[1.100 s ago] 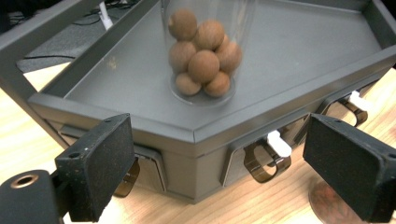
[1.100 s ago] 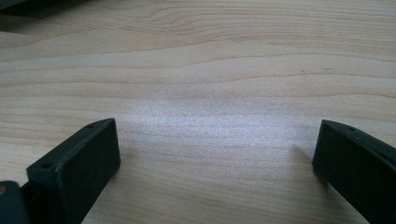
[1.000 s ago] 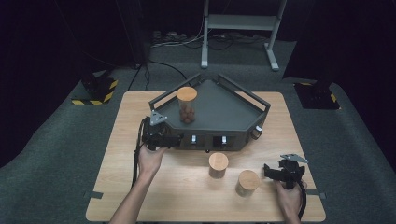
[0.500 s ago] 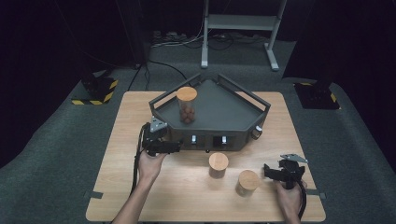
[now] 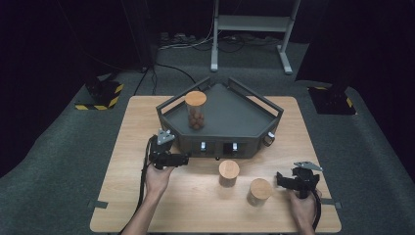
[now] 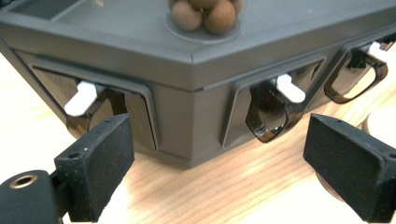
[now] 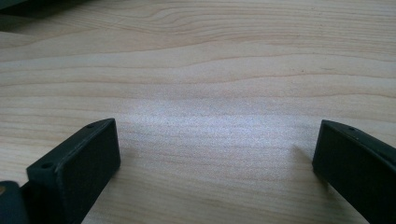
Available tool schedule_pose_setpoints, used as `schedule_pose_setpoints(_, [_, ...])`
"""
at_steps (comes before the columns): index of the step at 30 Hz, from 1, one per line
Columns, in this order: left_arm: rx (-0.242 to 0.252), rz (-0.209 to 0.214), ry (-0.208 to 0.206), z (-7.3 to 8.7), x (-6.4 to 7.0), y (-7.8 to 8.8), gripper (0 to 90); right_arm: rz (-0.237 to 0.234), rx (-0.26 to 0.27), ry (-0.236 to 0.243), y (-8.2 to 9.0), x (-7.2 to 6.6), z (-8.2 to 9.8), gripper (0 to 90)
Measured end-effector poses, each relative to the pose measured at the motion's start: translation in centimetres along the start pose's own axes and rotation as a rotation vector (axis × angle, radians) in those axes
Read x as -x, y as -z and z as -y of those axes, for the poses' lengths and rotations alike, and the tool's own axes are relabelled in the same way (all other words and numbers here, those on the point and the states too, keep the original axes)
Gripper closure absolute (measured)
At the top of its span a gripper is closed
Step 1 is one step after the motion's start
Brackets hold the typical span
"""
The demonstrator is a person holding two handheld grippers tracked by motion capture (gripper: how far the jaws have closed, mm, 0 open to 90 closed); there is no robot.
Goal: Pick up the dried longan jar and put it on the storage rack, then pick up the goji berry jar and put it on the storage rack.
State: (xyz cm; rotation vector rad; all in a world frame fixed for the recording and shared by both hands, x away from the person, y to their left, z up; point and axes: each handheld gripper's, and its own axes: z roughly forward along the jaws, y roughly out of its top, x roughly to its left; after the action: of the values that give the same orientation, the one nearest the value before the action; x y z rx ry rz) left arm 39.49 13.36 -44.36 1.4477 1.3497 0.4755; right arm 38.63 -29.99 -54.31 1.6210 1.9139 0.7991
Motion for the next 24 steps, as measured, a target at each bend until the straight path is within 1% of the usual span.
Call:
schedule_pose_setpoints(3, [0.001, 0.000, -0.001, 0.5, 0.0, -0.1, 8.5, 0.000, 0.000, 0.000, 0.0, 0.0, 0.0, 0.1])
schedule_pose_setpoints(7, [-0.004, -0.005, -0.013, 0.9, 0.0, -0.2, 8.5, 0.002, 0.000, -0.001, 0.0, 0.0, 0.0, 0.2])
schedule_pose_setpoints(11, [-0.004, -0.006, -0.002, 1.4, 0.0, -0.4, 8.4, 0.002, 0.000, -0.001, 0.0, 0.0, 0.0, 0.2])
schedule_pose_setpoints(14, [-0.012, -0.007, -0.004, 1.8, 0.0, -0.7, 8.4, 0.002, 0.000, 0.000, 0.0, 0.0, 0.0, 0.2])
schedule_pose_setpoints(19, [-0.011, -0.006, 0.000, 2.0, 0.1, -0.9, 8.3, 0.002, 0.000, -0.001, 0.0, 0.0, 0.0, 0.2])
schedule_pose_setpoints(21, [-0.018, -0.005, -0.011, 2.1, 0.2, -1.0, 8.3, 0.002, 0.000, 0.000, 0.0, 0.0, 0.0, 0.2])
schedule_pose_setpoints(22, [-0.012, -0.005, -0.005, 2.1, 0.3, -1.0, 8.3, 0.002, 0.000, -0.001, 0.0, 0.0, 0.0, 0.2])
schedule_pose_setpoints(24, [-0.013, -0.005, -0.006, 2.2, 0.3, -1.1, 8.3, 0.002, 0.000, -0.001, 0.0, 0.0, 0.0, 0.2])
